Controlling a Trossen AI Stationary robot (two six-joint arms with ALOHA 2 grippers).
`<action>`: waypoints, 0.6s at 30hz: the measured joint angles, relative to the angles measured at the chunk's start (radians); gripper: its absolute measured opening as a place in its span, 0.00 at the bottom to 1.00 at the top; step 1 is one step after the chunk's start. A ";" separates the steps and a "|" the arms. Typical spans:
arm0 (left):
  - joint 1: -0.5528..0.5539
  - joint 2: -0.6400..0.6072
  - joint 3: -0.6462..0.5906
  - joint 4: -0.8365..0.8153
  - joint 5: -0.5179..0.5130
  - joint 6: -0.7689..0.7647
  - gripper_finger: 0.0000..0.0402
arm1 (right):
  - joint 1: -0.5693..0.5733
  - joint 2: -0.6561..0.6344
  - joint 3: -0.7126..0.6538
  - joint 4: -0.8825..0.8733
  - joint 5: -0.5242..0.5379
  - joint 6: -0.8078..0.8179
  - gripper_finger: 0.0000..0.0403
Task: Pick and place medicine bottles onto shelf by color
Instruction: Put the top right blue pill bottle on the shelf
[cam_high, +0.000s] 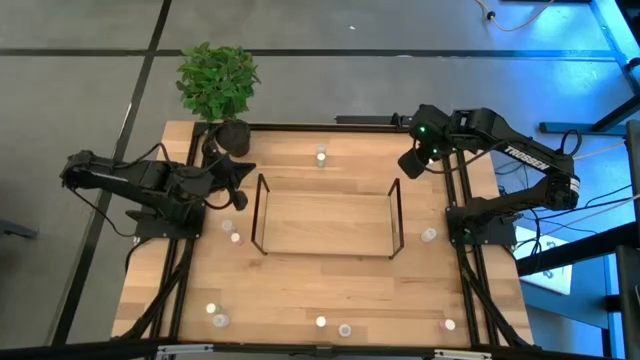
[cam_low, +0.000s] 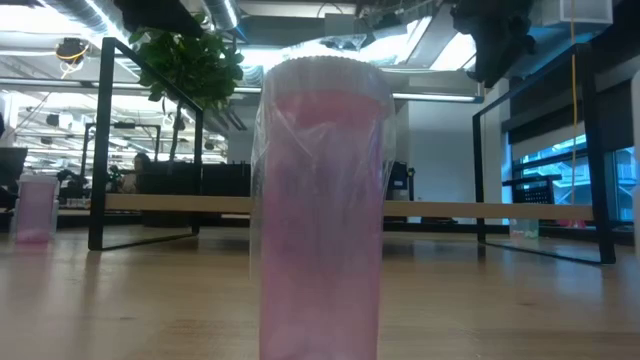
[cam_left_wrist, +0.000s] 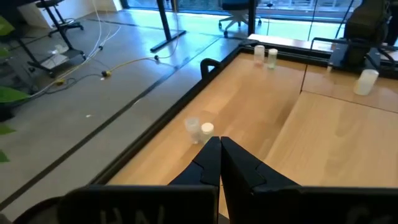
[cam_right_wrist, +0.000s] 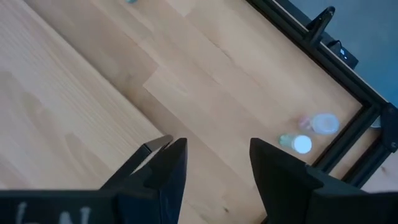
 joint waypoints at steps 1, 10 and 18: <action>0.000 0.000 0.000 0.000 0.001 0.000 0.00 | 0.000 0.000 0.000 0.004 0.000 0.000 0.44; 0.000 0.000 0.000 0.000 0.001 0.000 0.00 | 0.000 0.000 0.000 0.010 0.000 0.010 0.44; 0.000 0.000 0.000 -0.001 0.001 0.000 0.00 | -0.021 0.000 0.000 -0.001 0.001 0.056 0.44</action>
